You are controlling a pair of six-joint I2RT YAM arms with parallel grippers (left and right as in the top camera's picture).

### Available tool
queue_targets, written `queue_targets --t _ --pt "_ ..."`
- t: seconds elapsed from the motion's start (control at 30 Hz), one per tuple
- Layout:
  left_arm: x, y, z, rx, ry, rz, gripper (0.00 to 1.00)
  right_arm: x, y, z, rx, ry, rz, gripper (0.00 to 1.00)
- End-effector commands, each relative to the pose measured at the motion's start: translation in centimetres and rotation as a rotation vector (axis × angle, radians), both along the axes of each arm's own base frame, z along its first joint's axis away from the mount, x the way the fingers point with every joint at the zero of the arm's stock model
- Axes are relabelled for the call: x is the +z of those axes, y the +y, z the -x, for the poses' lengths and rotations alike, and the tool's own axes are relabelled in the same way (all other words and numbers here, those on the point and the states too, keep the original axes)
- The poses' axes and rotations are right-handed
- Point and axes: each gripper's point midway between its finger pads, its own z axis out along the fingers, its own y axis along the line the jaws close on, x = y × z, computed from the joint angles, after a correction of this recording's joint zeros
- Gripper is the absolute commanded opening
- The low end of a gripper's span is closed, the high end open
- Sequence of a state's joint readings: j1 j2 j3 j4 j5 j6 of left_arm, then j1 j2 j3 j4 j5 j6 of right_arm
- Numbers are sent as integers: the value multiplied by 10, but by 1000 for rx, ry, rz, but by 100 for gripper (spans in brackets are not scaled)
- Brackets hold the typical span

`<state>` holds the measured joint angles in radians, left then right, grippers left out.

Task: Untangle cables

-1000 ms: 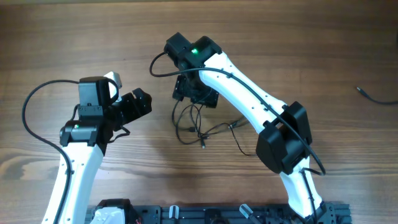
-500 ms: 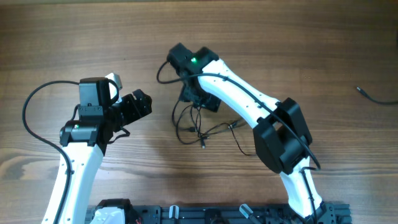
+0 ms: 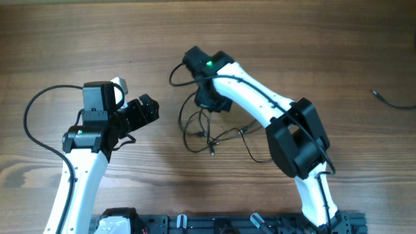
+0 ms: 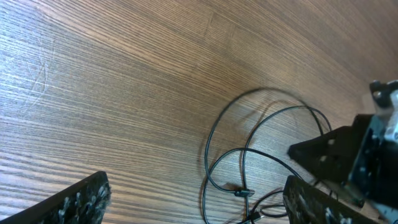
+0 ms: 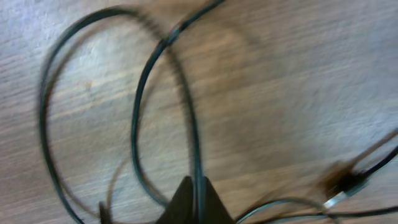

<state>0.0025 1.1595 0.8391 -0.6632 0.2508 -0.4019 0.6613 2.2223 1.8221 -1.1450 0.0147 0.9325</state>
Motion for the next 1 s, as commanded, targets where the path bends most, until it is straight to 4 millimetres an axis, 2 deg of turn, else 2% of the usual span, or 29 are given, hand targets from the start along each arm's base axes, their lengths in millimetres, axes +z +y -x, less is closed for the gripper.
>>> queue_targets --t 0.0,0.1,0.17,0.23,0.33,0.37,0.4,0.47,0.6,0.63,0.7,0.73,0.8,0.87,0.97 --pt "5 3 -2 5 -17 -11 91 21 -16 -23 100 -29 -31 4" --pt "5 3 -2 5 -16 -11 92 53 -29 -40 148 -88 -55 4" --pt "5 3 -2 6 -17 -11 92 85 -36 -51 195 -143 -75 4" --pt "5 2 -2 4 -17 -7 92 124 -34 -59 293 -220 -135 4" --pt "7 -5 -1 -21 -18 29 91 195 -25 -63 428 -375 -242 4" --pt "8 -9 0 -36 -17 51 91 239 -21 -61 481 -484 -288 4" --pt "8 -11 0 -42 -17 60 91 258 -21 -59 496 -533 -300 4" --pt "9 -16 2 -58 -15 82 91 313 -24 -54 511 -677 -333 4" --pt "9 -21 5 -77 -3 96 91 426 -35 -31 512 -1002 -407 4" --pt "8 -23 6 -81 -2 96 91 447 -39 -25 512 -1067 -421 4" --pt "8 -26 7 -91 2 96 91 504 -51 -2 507 -1246 -461 4" --pt "8 -27 7 -95 2 96 91 524 -57 9 505 -1312 -475 4" --pt "8 -30 8 -105 3 96 91 558 -68 31 499 -1422 -499 4" --pt "8 -33 9 -117 3 96 91 584 -80 53 495 -1507 -516 4" --pt "9 -44 11 -155 1 109 91 598 -90 73 492 -1554 -526 4"
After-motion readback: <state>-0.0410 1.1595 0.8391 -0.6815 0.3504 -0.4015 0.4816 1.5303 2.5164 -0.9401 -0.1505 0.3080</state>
